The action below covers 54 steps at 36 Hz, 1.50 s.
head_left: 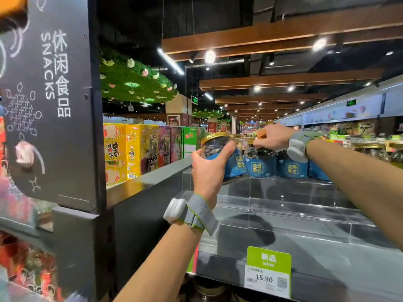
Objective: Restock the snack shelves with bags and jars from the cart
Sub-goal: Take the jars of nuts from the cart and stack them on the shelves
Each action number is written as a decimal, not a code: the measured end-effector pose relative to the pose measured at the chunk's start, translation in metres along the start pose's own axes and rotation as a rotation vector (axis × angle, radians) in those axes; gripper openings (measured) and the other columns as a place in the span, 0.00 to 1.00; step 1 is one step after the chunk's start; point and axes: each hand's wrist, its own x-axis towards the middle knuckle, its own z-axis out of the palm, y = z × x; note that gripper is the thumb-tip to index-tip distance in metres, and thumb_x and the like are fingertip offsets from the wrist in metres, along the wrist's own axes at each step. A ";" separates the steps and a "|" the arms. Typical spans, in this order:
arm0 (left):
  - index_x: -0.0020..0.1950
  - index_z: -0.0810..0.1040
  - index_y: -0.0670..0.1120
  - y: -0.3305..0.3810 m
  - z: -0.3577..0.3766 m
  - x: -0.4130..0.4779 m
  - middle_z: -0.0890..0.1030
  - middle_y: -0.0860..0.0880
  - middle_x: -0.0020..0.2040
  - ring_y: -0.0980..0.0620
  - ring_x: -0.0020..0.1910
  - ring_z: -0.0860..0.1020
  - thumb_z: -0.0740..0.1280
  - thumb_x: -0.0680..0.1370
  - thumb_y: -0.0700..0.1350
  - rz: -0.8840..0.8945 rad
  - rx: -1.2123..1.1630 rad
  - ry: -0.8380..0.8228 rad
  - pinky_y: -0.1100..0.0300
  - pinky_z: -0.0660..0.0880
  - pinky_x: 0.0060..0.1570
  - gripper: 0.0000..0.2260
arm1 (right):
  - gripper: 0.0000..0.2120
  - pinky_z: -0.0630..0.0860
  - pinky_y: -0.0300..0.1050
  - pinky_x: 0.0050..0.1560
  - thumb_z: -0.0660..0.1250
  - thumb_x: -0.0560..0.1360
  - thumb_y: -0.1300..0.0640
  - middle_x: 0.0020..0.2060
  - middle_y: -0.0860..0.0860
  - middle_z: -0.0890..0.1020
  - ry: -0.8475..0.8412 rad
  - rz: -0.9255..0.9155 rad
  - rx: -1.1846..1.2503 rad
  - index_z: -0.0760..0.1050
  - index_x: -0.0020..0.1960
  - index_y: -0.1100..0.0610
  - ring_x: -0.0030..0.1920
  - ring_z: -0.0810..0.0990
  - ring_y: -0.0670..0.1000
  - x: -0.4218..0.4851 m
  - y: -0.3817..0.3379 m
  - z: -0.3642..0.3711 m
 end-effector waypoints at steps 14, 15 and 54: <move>0.72 0.65 0.50 0.000 0.012 -0.006 0.77 0.46 0.63 0.49 0.57 0.81 0.78 0.53 0.71 0.033 -0.041 -0.030 0.50 0.82 0.55 0.53 | 0.20 0.73 0.50 0.52 0.54 0.84 0.46 0.50 0.59 0.78 -0.071 0.018 0.063 0.72 0.54 0.64 0.49 0.77 0.59 0.019 0.009 0.025; 0.71 0.66 0.50 0.000 0.012 -0.005 0.77 0.46 0.63 0.49 0.57 0.81 0.78 0.52 0.71 0.032 -0.045 -0.033 0.49 0.82 0.55 0.54 | 0.21 0.74 0.53 0.59 0.54 0.84 0.45 0.56 0.60 0.78 -0.078 0.021 0.059 0.72 0.61 0.62 0.55 0.77 0.60 0.019 0.010 0.025; 0.78 0.58 0.51 -0.005 0.134 -0.054 0.73 0.47 0.71 0.50 0.64 0.76 0.72 0.70 0.69 0.011 0.240 -0.592 0.51 0.76 0.61 0.44 | 0.35 0.83 0.47 0.38 0.61 0.64 0.23 0.42 0.54 0.86 -0.108 -0.060 0.106 0.82 0.50 0.52 0.39 0.85 0.54 -0.166 0.064 -0.076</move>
